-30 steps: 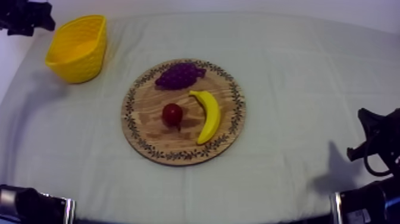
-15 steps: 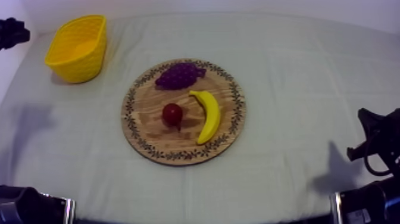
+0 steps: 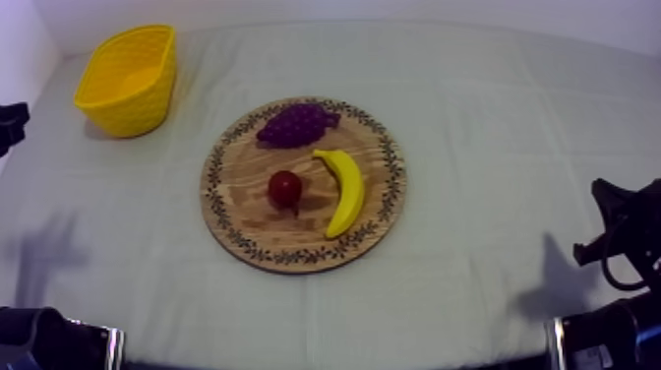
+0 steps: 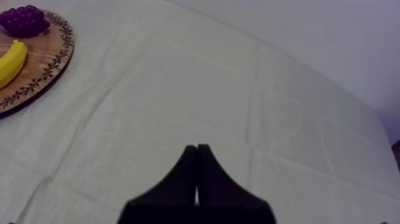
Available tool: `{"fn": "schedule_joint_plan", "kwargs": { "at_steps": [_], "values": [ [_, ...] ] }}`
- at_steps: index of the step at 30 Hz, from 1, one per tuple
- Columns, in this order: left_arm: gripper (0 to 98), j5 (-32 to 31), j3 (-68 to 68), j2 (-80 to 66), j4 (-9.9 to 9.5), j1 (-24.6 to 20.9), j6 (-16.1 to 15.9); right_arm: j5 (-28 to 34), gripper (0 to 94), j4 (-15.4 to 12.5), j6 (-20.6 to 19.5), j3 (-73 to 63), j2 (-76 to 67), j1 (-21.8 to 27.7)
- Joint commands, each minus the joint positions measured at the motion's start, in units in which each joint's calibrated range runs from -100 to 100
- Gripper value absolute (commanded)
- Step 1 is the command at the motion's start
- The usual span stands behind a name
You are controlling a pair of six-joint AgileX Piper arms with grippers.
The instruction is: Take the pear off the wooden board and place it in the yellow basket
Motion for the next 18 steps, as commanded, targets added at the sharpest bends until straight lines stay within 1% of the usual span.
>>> {"fn": "schedule_joint_plan", "kwargs": {
  "at_steps": [1, 3, 6, 15, 17, 18],
  "values": [
    [26.8, -2.2, 5.8, -6.8, 0.98, 0.0, -0.5, 0.0, 0.4, 0.0, 0.0, 0.0, 0.0, 0.0],
    [24.0, -3.7, 9.9, -10.8, 1.88, 0.0, -0.8, 0.0, 0.4, 0.0, 0.0, 0.0, 0.0, 0.0],
    [19.9, -5.0, 15.5, -15.9, 2.44, -0.1, -0.4, 0.0, 0.4, 0.0, 0.0, 0.0, 0.0, 0.0],
    [3.8, -8.2, 29.2, -26.8, 2.7, -0.3, 2.5, 0.0, 0.4, 0.0, 0.0, 0.0, 0.0, 0.0],
    [1.9, -9.0, 32.4, -29.2, 3.01, -0.2, 2.9, 0.0, 0.4, 0.0, 0.0, 0.0, 0.0, 0.0],
    [1.4, -9.2, 33.7, -30.6, 2.72, -0.1, 3.4, 0.0, 0.4, 0.0, 0.0, 0.0, 0.0, 0.0]
  ]
}}
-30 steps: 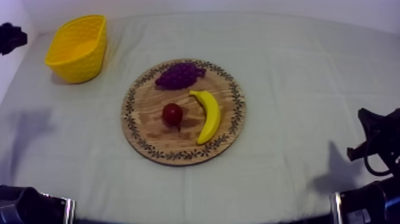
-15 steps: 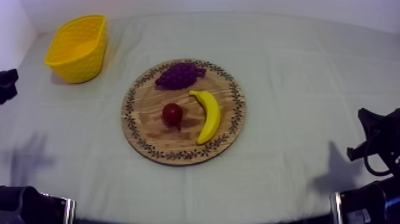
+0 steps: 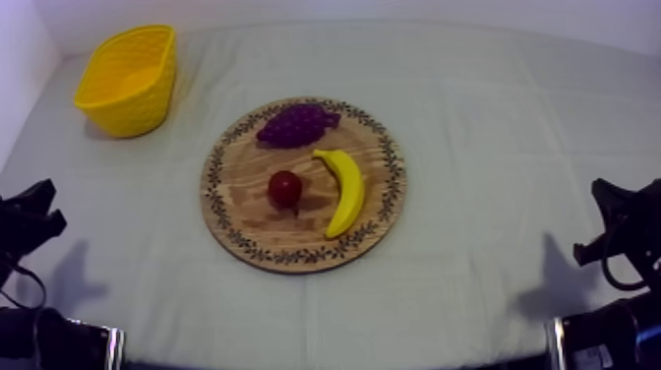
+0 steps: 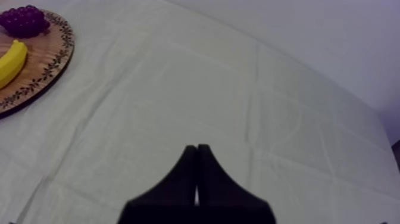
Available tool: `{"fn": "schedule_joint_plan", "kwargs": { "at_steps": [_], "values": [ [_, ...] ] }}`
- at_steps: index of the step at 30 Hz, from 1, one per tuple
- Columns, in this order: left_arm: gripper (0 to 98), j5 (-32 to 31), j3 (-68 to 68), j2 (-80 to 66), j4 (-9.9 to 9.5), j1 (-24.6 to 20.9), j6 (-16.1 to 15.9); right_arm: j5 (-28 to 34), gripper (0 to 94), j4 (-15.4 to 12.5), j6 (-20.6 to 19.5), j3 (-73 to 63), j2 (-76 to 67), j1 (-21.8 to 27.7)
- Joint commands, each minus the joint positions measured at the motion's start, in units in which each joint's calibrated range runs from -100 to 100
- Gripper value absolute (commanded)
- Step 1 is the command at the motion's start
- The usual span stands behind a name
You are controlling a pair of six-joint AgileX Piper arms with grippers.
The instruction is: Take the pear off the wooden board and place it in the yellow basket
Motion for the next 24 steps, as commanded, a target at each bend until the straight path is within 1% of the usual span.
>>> {"fn": "schedule_joint_plan", "kwargs": {
  "at_steps": [1, 5, 7, 10, 13, 17, 24],
  "values": [
    [1.0, 0.1, 4.4, -3.9, -0.57, 0.0, 0.8, 0.0, 0.4, 0.0, 0.0, 0.0, 0.0, 0.0],
    [0.3, -0.5, 6.2, -7.1, -1.5, 0.0, 0.2, 0.0, 0.4, 0.0, 0.0, 0.0, 0.0, 0.0],
    [0.2, -0.9, 6.7, -7.6, -2.84, 0.0, 0.4, 0.0, 0.4, 0.0, 0.0, 0.0, 0.0, 0.0],
    [0.1, -1.0, 7.1, -7.9, -5.45, 0.2, 2.9, 0.0, 0.4, 0.0, 0.0, 0.0, 0.0, 0.0],
    [0.0, -1.5, 7.7, -8.0, -7.05, 0.2, 5.1, 0.0, 0.4, 0.0, 0.0, 0.0, 0.0, 0.0],
    [0.0, -1.8, 7.9, -8.0, -7.74, 0.3, 6.2, 0.0, 0.4, 0.0, 0.0, 0.0, 0.0, 0.0],
    [0.0, -1.8, 8.0, -8.0, -7.95, 0.3, 6.5, 0.0, 0.4, 0.0, 0.0, 0.0, 0.0, 0.0]
  ]
}}
